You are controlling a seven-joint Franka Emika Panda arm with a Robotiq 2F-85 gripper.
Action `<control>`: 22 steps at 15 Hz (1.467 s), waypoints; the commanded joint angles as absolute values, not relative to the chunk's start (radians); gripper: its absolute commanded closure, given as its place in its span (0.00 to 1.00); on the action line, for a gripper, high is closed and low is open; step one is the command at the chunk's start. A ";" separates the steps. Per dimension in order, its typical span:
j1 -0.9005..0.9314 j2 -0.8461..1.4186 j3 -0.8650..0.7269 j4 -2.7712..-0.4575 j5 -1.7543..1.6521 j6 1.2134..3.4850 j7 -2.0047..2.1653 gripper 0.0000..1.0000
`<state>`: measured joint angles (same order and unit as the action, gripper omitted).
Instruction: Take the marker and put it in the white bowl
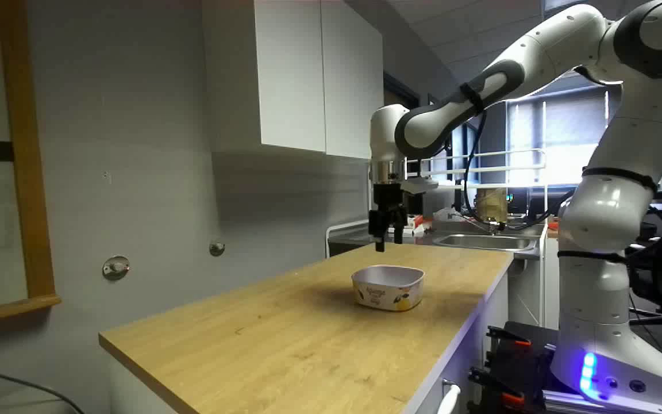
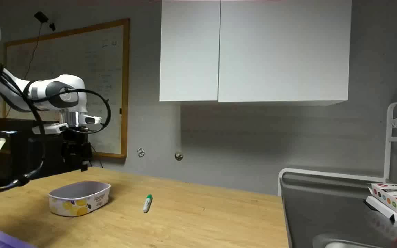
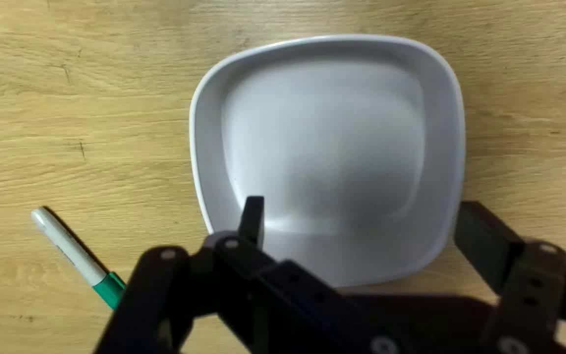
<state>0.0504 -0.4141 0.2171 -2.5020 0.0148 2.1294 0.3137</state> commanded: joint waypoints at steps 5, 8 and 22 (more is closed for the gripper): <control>0.063 -0.413 0.205 -2.501 0.009 2.127 0.318 0.00; 0.063 -0.413 0.205 -2.501 0.009 2.127 0.318 0.00; 0.039 -0.408 0.164 -2.495 -0.121 2.124 0.176 0.00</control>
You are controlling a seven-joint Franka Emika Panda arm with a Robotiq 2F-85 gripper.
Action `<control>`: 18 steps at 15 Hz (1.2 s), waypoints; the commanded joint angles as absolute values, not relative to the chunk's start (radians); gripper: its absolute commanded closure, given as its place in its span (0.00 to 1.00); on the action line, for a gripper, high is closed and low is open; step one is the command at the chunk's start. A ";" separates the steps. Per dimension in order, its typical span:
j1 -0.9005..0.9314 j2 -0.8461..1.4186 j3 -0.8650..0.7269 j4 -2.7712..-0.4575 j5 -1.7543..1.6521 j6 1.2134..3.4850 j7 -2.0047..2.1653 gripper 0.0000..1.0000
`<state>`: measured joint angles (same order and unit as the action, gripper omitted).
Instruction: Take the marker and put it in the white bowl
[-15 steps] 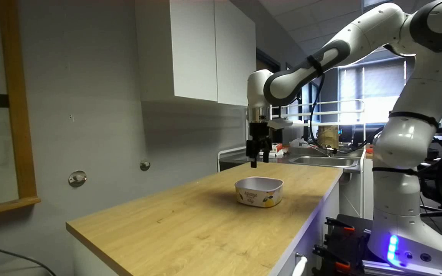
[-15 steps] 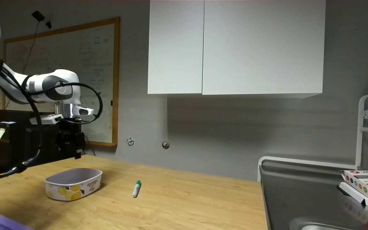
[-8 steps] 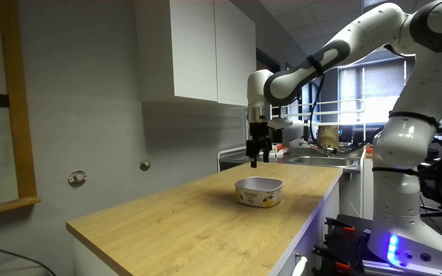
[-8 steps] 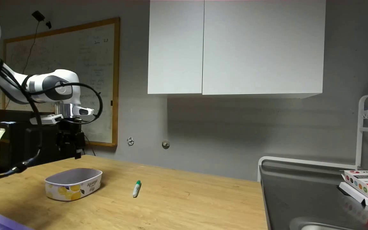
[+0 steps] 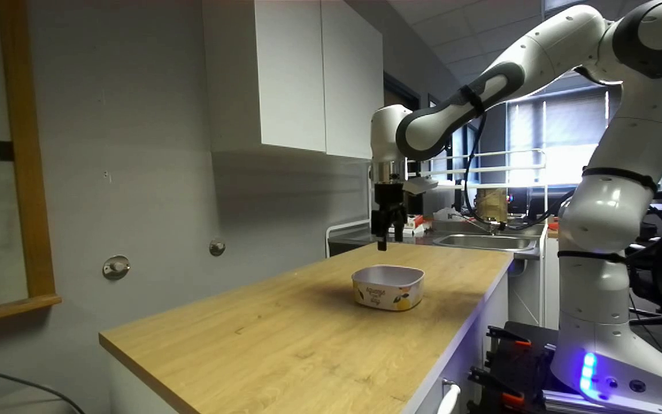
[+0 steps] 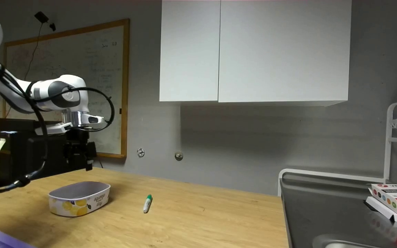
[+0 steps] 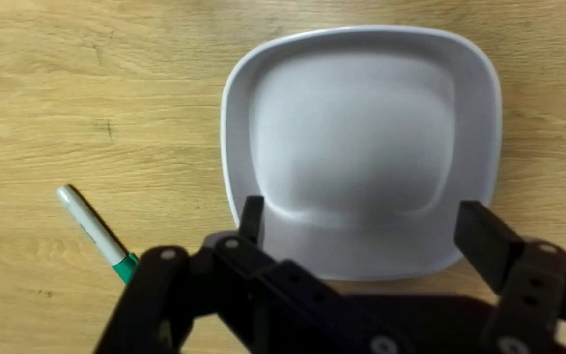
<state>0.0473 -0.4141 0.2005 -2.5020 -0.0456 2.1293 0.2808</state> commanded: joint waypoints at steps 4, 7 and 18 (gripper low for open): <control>0.019 -0.401 0.063 -2.501 -0.205 2.173 -0.031 0.00; 0.004 -0.367 -0.040 -2.487 -0.179 2.239 -0.204 0.00; -0.031 -0.036 -0.225 -2.267 0.064 2.274 -0.646 0.00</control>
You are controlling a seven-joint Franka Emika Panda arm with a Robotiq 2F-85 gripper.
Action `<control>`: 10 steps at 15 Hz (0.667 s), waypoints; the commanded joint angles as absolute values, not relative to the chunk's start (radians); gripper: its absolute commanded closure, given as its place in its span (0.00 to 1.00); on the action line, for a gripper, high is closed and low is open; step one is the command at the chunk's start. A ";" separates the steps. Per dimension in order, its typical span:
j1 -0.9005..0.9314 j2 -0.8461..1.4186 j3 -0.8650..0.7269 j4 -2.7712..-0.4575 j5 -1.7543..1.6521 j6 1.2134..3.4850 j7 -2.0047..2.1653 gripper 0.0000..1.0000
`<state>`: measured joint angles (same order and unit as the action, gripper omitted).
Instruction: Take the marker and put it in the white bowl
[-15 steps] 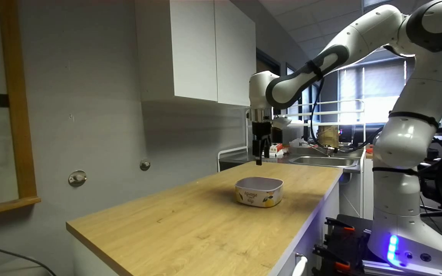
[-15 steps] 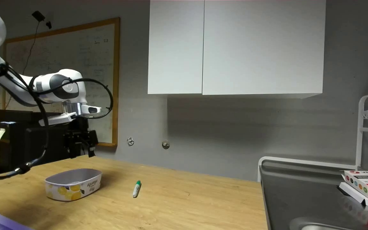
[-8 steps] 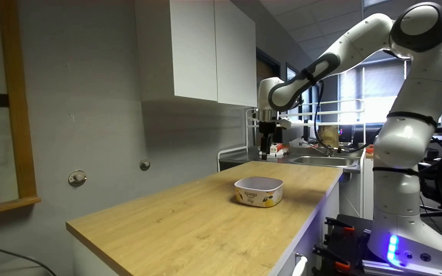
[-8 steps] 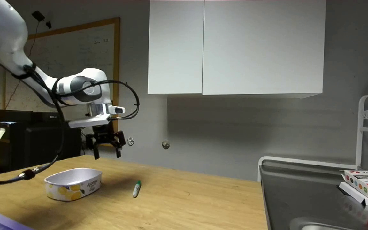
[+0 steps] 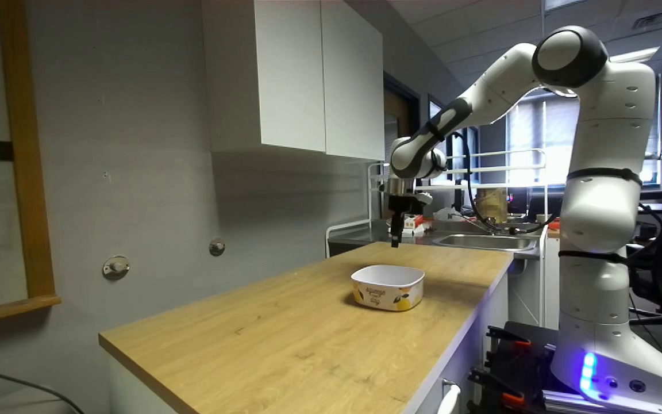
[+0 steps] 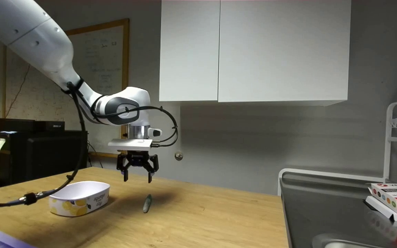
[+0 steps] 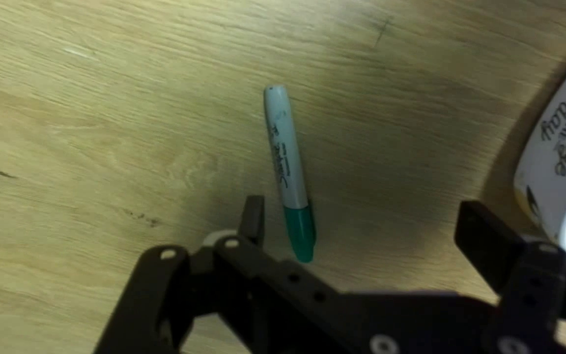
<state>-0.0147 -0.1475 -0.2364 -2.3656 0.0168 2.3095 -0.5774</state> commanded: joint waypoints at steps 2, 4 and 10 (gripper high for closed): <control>-0.044 0.029 -0.204 -2.210 0.063 2.259 -0.661 0.00; -0.056 0.092 -0.181 -2.151 0.057 2.240 -0.666 0.00; -0.103 0.244 -0.120 -2.033 0.044 2.205 -0.673 0.00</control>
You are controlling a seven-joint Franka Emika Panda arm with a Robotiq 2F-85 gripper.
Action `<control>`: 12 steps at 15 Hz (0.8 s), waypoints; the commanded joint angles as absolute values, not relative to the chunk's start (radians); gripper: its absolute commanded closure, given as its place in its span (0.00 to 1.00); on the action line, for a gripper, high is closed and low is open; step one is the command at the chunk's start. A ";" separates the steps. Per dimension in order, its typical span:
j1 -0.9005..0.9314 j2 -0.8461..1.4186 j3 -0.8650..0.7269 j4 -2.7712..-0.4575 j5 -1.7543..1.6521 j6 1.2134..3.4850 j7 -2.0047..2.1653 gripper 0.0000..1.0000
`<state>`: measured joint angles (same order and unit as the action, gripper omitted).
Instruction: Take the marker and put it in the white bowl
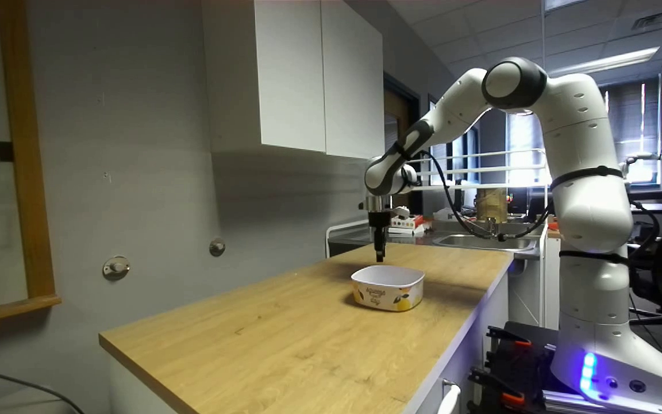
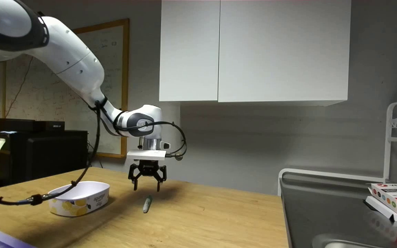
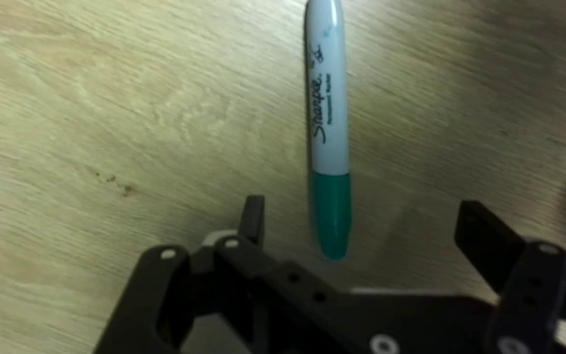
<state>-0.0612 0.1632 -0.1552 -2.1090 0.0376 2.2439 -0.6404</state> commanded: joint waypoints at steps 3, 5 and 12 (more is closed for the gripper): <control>-0.130 0.289 -0.104 -2.015 0.034 2.198 -0.672 0.00; -0.147 0.309 -0.099 -2.010 0.027 2.201 -0.666 0.00; -0.167 0.296 -0.097 -2.004 -0.002 2.180 -0.642 0.64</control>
